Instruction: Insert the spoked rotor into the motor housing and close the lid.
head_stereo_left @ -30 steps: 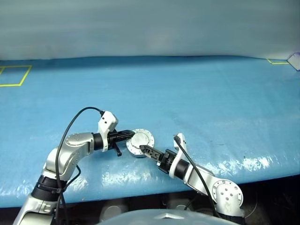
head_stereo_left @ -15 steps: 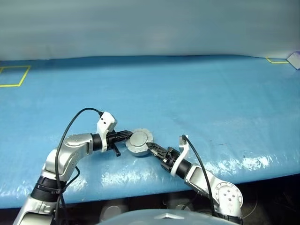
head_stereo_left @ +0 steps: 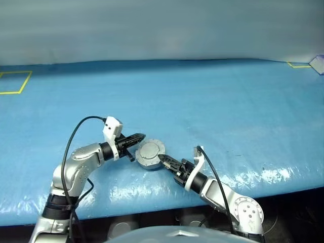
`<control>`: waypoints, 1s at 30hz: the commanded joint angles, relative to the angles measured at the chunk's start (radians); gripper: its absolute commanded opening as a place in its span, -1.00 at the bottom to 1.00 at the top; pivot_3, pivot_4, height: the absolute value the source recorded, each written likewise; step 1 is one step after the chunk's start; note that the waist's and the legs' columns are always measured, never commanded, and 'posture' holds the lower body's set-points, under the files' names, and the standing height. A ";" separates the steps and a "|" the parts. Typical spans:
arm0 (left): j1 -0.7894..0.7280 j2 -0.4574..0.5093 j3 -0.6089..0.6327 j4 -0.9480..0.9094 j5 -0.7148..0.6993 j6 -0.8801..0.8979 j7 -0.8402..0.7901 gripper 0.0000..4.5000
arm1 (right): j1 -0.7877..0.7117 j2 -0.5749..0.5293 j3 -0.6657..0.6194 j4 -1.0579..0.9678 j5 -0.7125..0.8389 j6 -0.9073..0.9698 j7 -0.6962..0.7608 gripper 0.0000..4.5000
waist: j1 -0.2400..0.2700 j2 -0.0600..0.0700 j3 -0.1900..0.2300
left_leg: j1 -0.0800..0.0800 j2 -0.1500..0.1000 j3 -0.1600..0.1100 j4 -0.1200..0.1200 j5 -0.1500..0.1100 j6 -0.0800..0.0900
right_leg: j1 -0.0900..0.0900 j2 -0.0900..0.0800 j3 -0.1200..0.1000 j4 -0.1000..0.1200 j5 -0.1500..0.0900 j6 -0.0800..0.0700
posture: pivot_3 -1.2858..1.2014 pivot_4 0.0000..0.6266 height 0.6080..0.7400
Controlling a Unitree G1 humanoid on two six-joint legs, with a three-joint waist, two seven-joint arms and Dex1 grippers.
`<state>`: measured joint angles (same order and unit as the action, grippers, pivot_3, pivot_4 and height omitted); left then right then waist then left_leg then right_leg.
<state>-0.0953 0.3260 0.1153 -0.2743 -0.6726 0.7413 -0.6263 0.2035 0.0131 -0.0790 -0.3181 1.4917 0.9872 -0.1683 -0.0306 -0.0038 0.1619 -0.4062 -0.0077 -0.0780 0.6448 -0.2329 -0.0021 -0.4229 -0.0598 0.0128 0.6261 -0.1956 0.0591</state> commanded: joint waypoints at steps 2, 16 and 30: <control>0.071 -0.072 0.171 -0.102 -0.214 0.081 0.150 -0.74 | -0.041 0.009 -0.024 -0.067 0.052 -0.086 0.002 -0.46 | -0.003 0.000 0.000 | -0.005 -0.001 0.000 0.002 0.000 0.000 | -0.004 0.001 0.000 0.001 0.001 0.001 | 0.03 -0.52 1.00; 0.280 -0.374 0.208 -0.093 -0.701 0.136 0.509 1.00 | -0.216 0.013 -0.017 -0.030 0.083 -0.189 0.007 -0.46 | -0.002 -0.001 0.000 | -0.006 -0.003 0.001 0.005 0.000 0.000 | -0.004 0.001 0.001 0.001 0.002 0.002 | 0.03 -0.52 1.00; 0.288 -0.365 0.122 0.017 -1.017 0.118 0.484 1.00 | -0.216 -0.010 0.067 -0.081 0.142 -0.175 -0.047 -0.46 | -0.004 -0.001 0.000 | -0.006 -0.005 0.001 0.006 0.000 0.000 | -0.003 0.003 0.001 0.001 0.002 0.001 | 0.03 -0.52 1.00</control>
<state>0.2040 -0.0464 0.2454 -0.2641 -1.6633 0.8629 -0.1007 -0.0099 -0.0011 -0.0286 -0.3239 1.5825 0.8142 -0.2266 -0.0350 -0.0044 0.1621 -0.4120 -0.0124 -0.0770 0.6503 -0.2327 -0.0019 -0.4264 -0.0567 0.0142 0.6271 -0.1937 0.0600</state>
